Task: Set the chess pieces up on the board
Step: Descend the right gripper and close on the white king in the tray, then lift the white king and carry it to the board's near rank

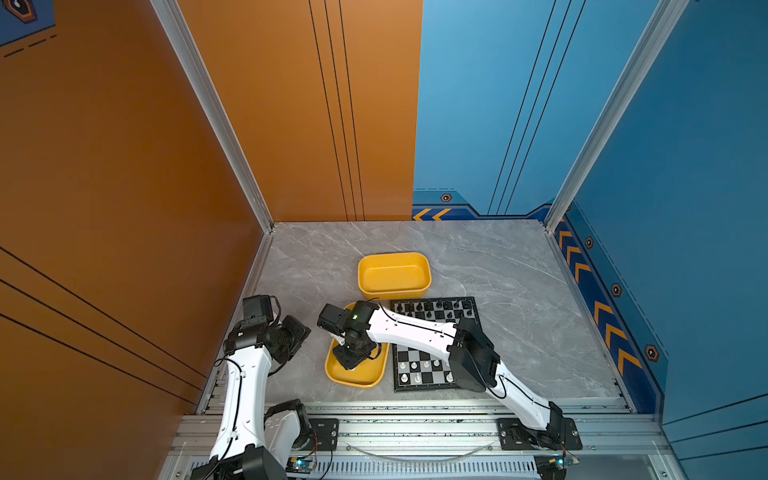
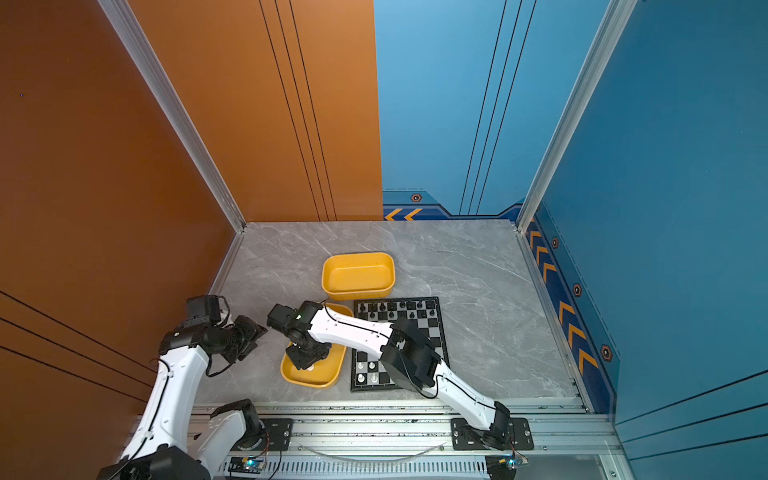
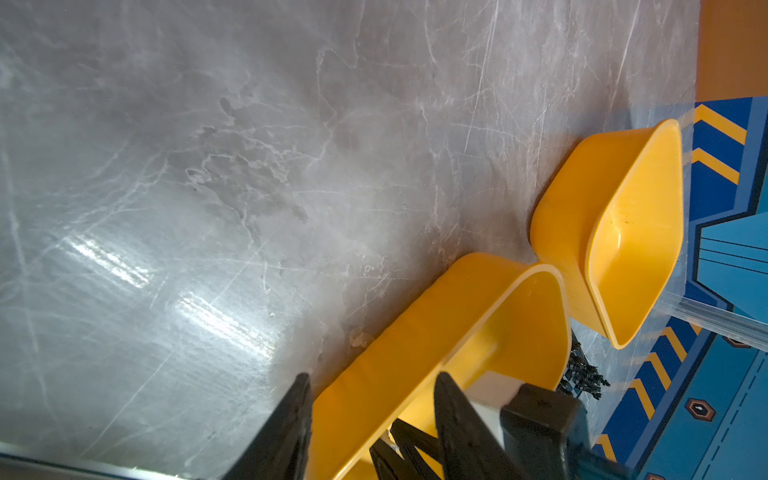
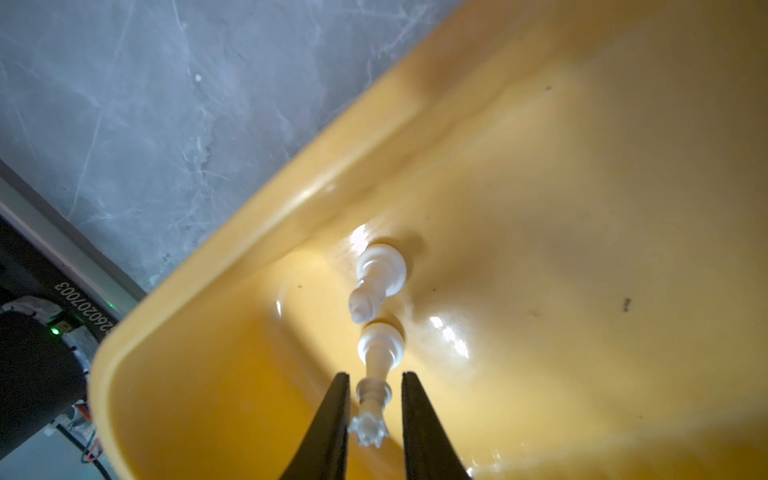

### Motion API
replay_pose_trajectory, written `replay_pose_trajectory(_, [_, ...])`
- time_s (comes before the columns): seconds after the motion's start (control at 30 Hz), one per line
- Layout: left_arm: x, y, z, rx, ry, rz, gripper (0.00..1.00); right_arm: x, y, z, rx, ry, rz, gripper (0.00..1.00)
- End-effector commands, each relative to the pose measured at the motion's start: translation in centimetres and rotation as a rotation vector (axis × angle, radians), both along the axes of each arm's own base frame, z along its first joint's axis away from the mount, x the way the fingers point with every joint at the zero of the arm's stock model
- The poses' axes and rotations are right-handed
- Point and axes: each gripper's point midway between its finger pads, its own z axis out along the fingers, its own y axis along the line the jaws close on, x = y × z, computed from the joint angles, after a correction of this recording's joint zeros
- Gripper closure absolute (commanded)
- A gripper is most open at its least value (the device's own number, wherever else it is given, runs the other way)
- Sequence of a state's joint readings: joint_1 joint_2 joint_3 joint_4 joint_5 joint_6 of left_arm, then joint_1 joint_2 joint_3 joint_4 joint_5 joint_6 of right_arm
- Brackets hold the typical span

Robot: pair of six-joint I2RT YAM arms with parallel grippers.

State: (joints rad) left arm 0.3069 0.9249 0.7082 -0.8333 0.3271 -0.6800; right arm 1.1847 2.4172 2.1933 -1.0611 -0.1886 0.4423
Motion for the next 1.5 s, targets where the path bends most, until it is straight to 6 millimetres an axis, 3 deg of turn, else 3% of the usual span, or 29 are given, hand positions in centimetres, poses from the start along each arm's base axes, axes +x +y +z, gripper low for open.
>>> replay_pose_trajectory(0.0, [-0.2, -0.4, -0.1, -0.016, 0.008, -0.018, 0.51, 0.2, 0.2, -0.8, 0.002, 0.01, 0.002, 0.82])
replay_pose_trajectory(0.17, [-0.2, -0.3, -0.2, -0.014, 0.008, -0.018, 0.5, 0.8, 0.0, 0.2, 0.012, -0.005, -0.011, 0.89])
replay_pose_trajectory(0.33, [0.0, -0.2, 0.0, -0.009, -0.005, -0.016, 0.49, 2.4, -1.3, 3.0, 0.021, -0.047, -0.045, 0.89])
replay_pose_trajectory(0.67, [1.3, 0.0, 1.9, 0.018, -0.065, -0.025, 0.48, 7.2, -7.2, 10.9, 0.006, -0.213, -0.146, 0.89])
replay_pose_trajectory(0.87, [2.3, -1.3, 3.5, 0.055, -0.101, -0.083, 0.46, 7.7, -10.9, 14.2, -0.014, -0.28, -0.188, 0.9])
replay_pose_trajectory(1.13, [3.9, -6.6, 5.2, 0.178, -0.121, -0.294, 0.42, 6.2, -17.5, 14.7, -0.092, -0.312, -0.267, 0.9])
replay_pose_trajectory(1.23, [4.5, -8.5, 5.5, 0.196, -0.122, -0.362, 0.42, 5.1, -20.2, 14.0, -0.122, -0.307, -0.303, 0.9])
replay_pose_trajectory(1.47, [5.1, -10.7, 5.6, 0.219, -0.119, -0.42, 0.42, 2.5, -24.2, 12.6, -0.118, -0.292, -0.392, 0.89])
